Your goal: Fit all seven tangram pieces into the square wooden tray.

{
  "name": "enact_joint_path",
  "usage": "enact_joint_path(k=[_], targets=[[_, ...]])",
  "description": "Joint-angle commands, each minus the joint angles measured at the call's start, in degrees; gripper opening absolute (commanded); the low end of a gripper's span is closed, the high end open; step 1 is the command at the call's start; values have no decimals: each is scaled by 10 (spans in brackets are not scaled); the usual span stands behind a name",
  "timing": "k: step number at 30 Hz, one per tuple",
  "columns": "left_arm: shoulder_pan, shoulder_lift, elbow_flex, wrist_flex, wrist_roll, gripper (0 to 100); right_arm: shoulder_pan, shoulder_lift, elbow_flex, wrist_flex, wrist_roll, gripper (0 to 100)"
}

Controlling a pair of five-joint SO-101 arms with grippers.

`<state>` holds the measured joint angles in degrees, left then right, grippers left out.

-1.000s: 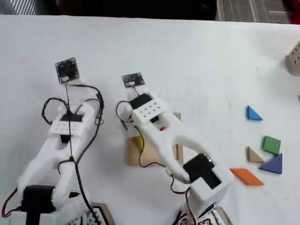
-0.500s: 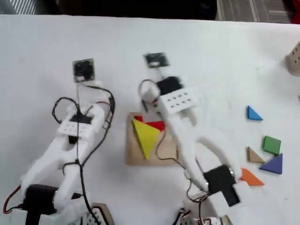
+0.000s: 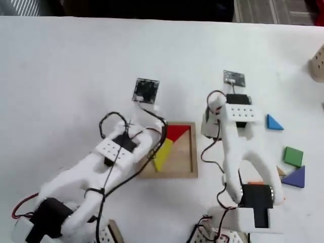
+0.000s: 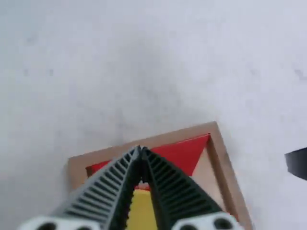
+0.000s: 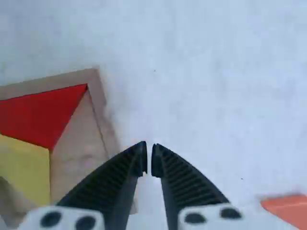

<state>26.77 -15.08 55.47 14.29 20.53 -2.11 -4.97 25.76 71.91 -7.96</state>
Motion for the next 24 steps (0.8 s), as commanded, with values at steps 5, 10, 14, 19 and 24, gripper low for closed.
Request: enact_joint_path(k=[5, 10, 14, 19, 24], targets=[[67, 4, -2, -34, 56, 22, 31, -25, 3, -30, 6, 19], [76, 102, -51, -28, 51, 22, 29, -25, 4, -29, 6, 19], [80, 111, -76, 35, 47, 22, 29, -25, 4, -31, 6, 19], [100, 73, -65, 104, -13, 22, 29, -25, 4, -31, 6, 21], [107, 28, -42, 165, -50, 22, 29, -25, 4, -32, 6, 22]])
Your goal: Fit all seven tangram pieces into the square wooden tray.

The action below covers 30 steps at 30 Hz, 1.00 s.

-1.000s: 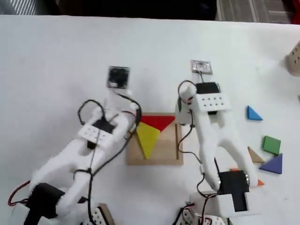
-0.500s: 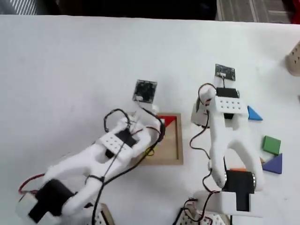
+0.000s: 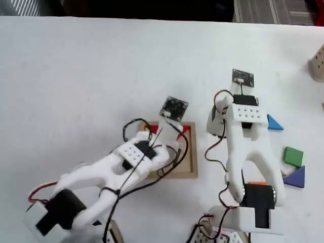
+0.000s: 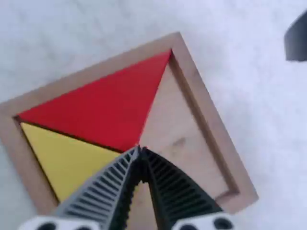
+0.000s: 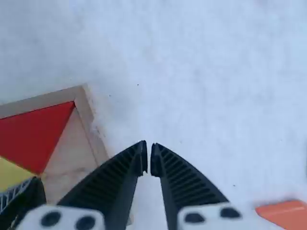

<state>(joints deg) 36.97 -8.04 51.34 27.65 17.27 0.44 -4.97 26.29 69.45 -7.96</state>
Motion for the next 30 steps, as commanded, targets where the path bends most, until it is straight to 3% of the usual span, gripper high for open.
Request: enact_joint_path(k=[1, 8, 19, 22, 26, 30], targets=[[2, -49, 3, 38, -18, 22, 4, -25, -2, -7, 6, 22], [-49, -94, 9, 40, -15, 22, 5, -25, -2, -7, 6, 21], [-36, -108, 32, 31, -19, 23, 39, -30, -4, 7, 6, 20], [7, -109, 47, 31, -36, 23, 62, -30, -5, 5, 7, 20], [74, -109, 68, 31, -113, 23, 68, -25, -2, 5, 34, 20], [65, -108, 68, 25, -95, 23, 78, -25, 5, 4, 34, 20]])
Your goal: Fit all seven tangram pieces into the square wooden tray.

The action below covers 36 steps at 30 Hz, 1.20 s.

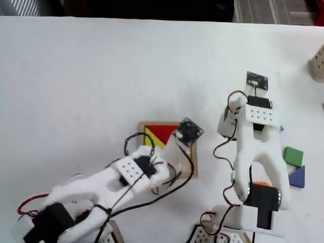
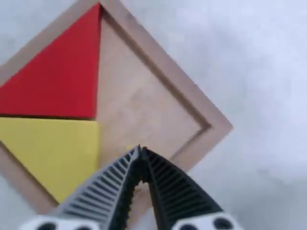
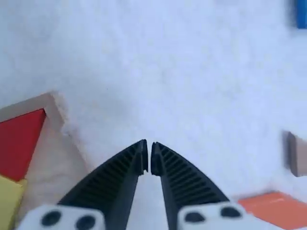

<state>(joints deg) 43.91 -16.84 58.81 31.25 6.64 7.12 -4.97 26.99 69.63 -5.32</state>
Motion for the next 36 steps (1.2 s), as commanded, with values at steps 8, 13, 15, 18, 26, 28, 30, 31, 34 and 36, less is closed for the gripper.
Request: enact_joint_path(k=[8, 13, 15, 18, 26, 28, 30, 31, 34, 36], targets=[[-47, 95, -72, -28, 70, 23, 13, -25, 3, 2, 8, 20], [-63, 160, -164, 74, 76, 23, 20, -25, 4, 3, 10, 20], [-72, 161, -173, 88, 76, 23, 28, -25, 4, 3, 11, 20], [-92, 160, -175, 91, 76, 23, 37, -29, 4, 7, 12, 20], [-121, 95, -157, 113, 70, 23, 114, -60, -48, 90, 121, 19], [-102, 54, -135, 117, 70, 23, 128, -73, -54, 109, 184, 22], [-85, 12, -103, 113, 70, 23, 145, -78, -54, 131, 277, 25], [-80, -9, -89, 112, 70, 23, 153, -78, -54, 146, 332, 25], [-86, -64, -46, 77, 70, 23, 195, -67, -53, 209, 471, 25], [-103, -95, -19, 44, 70, 23, 233, -63, -53, 235, 536, 26]])
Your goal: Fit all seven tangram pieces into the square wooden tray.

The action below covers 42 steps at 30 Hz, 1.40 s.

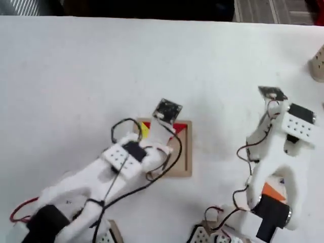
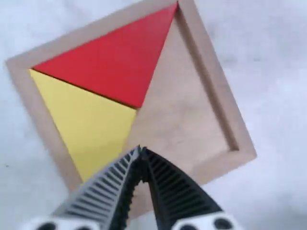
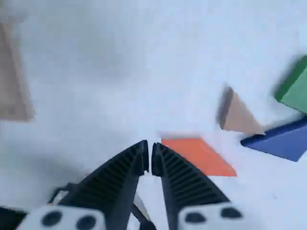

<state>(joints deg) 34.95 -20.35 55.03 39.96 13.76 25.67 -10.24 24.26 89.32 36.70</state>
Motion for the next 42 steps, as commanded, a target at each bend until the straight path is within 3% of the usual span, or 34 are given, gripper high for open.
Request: enact_joint_path(k=[1, 3, 6, 11, 16, 28, 31, 37, 42], targets=[[-22, -71, 31, -61, -1, 23, 66, -7, -25, 48, 145, 26], [-39, -90, 52, -95, -1, 23, 102, -11, -7, 51, 211, 50], [-48, -103, 75, -133, -1, 24, 138, -21, 34, 50, 306, 175], [-48, -103, 81, -141, -1, 24, 196, -41, 105, 12, 422, 324], [-49, -103, 82, -141, -1, 24, 224, -44, 156, -68, 455, 326], [-82, -103, 82, -141, -1, 24, 206, -44, 281, -270, 482, 326], [-82, -103, 82, -141, -1, 24, 210, -44, 293, -297, 480, 294], [-82, -103, 82, -141, -1, 24, 210, -44, 295, -298, 479, 20], [-82, -103, 82, -141, -1, 24, 211, -49, 293, -296, 479, 18]])
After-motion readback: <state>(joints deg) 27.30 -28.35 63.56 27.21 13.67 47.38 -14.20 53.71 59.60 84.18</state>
